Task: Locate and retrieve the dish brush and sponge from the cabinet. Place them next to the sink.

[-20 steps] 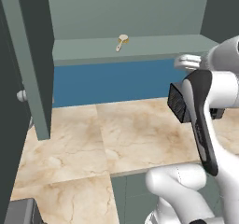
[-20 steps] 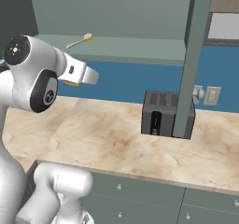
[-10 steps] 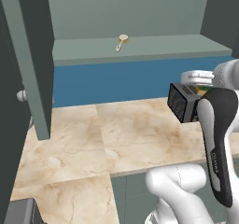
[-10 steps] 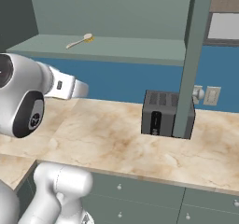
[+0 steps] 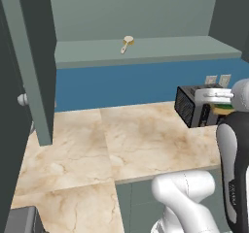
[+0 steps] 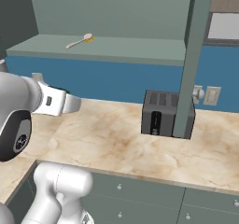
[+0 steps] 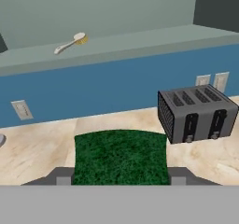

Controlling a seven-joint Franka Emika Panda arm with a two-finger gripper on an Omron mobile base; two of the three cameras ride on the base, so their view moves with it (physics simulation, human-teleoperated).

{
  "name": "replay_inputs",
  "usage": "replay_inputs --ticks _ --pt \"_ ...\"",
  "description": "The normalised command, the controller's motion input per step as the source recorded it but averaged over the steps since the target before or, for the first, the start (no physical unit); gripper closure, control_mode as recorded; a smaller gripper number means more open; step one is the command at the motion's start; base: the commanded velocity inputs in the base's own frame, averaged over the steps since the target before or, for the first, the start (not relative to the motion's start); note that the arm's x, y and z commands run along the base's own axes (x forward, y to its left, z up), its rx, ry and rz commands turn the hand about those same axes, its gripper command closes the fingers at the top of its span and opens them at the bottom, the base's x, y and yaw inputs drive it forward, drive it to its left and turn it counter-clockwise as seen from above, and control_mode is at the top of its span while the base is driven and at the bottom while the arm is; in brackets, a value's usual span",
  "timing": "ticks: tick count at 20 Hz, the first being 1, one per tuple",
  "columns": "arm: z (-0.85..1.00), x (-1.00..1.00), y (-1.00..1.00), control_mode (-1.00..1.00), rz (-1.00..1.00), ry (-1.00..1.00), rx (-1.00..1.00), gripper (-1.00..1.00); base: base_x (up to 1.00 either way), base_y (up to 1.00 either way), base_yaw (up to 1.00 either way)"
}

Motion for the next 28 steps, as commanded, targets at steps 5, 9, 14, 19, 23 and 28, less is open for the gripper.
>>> replay_inputs --ticks 5,9,14,19,23,28 --pt "-0.01 -0.05 0.0 -1.0 0.01 0.01 0.0 1.0 0.0 0.0 0.0" --pt "0.0 0.0 0.0 -1.0 0.0 0.0 0.0 1.0 0.0 0.0 0.0" --pt "0.0 -0.02 0.0 -1.0 0.0 0.0 0.0 1.0 0.0 0.0 0.0" --pt "0.0 0.0 0.0 1.0 0.0 0.0 0.0 1.0 -0.42 -0.03 0.0" --pt "0.0 0.0 0.0 1.0 0.0 0.0 0.0 1.0 -0.53 -0.03 0.0" --pt "0.0 0.0 0.0 1.0 0.0 0.0 0.0 1.0 -0.48 -0.03 0.0"
